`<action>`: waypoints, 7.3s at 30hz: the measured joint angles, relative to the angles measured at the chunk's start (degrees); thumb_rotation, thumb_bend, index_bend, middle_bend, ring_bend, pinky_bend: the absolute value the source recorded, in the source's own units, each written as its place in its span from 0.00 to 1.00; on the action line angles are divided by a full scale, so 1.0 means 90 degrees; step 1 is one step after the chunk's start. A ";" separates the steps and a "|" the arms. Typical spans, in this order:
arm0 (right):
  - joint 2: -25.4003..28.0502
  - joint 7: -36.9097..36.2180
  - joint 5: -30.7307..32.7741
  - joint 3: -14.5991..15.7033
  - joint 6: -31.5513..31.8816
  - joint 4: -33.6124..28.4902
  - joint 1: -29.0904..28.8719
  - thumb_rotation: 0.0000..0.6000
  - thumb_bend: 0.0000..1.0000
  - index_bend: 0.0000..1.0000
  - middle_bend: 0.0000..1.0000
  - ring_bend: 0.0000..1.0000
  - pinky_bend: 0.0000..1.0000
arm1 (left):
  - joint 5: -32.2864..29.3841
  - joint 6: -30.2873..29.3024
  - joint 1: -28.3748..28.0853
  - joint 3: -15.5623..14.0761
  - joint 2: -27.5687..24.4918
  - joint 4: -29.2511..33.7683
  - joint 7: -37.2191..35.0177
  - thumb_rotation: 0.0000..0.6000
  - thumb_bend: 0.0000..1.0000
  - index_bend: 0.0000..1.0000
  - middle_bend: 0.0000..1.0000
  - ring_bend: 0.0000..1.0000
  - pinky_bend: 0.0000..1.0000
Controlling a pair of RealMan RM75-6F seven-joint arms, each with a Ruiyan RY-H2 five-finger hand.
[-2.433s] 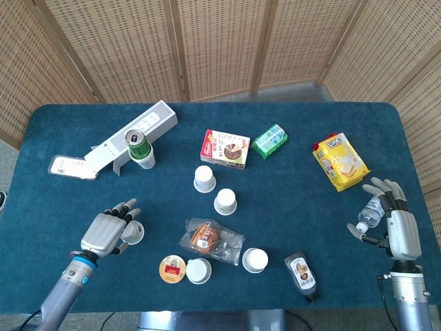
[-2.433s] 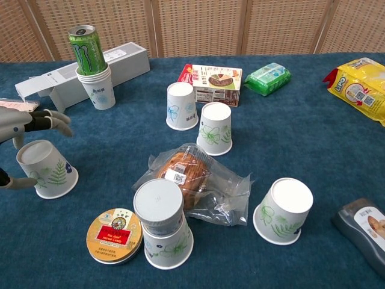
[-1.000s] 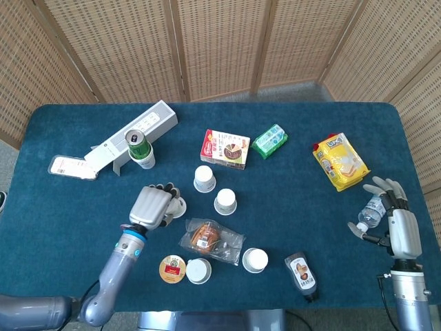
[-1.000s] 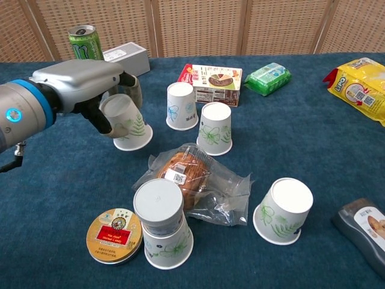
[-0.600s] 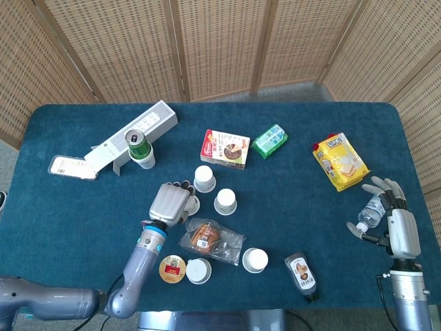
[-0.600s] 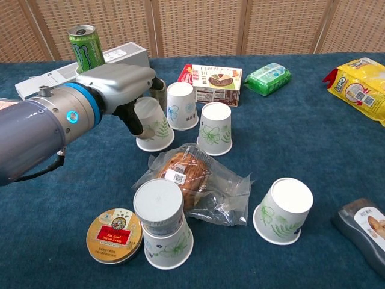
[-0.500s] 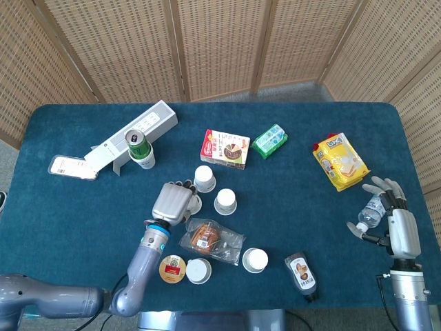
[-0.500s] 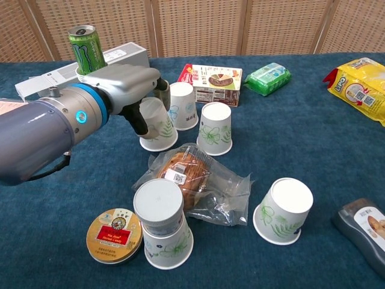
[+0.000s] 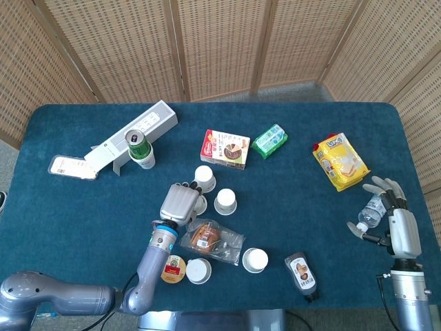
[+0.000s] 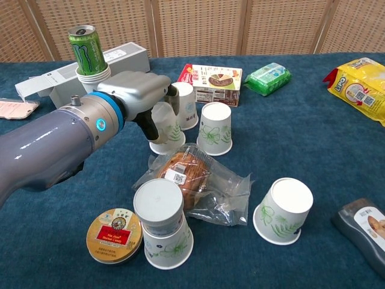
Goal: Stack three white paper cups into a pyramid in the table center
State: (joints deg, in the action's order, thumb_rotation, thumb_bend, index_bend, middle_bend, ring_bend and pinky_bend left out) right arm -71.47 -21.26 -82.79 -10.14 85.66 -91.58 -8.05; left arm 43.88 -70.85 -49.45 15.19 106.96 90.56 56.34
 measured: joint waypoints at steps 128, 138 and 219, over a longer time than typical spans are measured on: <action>-0.0021 0.0031 -0.0019 -0.0014 0.0015 -0.0092 0.0004 1.00 0.03 0.24 0.18 0.00 0.00 | 0.0175 0.0549 -0.1274 -0.0099 -0.2095 0.0450 0.0008 1.00 0.32 0.39 0.26 0.32 0.46; -0.0017 0.0030 -0.0040 -0.0009 0.0037 -0.0102 0.0011 1.00 0.03 0.24 0.18 0.00 0.00 | -0.0053 0.0342 -0.1464 0.0054 -0.2198 0.1195 0.0192 1.00 0.32 0.38 0.26 0.32 0.45; -0.0035 -0.0010 -0.0060 0.0000 0.0068 -0.0109 0.0031 1.00 0.03 0.24 0.18 0.00 0.00 | -0.1085 -0.0501 -0.1980 -0.0283 -0.1592 0.1604 0.1046 1.00 0.31 0.12 0.00 0.01 0.35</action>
State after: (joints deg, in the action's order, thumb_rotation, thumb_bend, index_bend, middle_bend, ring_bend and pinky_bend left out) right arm -71.78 -21.35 -83.33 -10.14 86.27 -92.56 -7.77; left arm 34.11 -75.36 -67.27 12.64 92.64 104.99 65.75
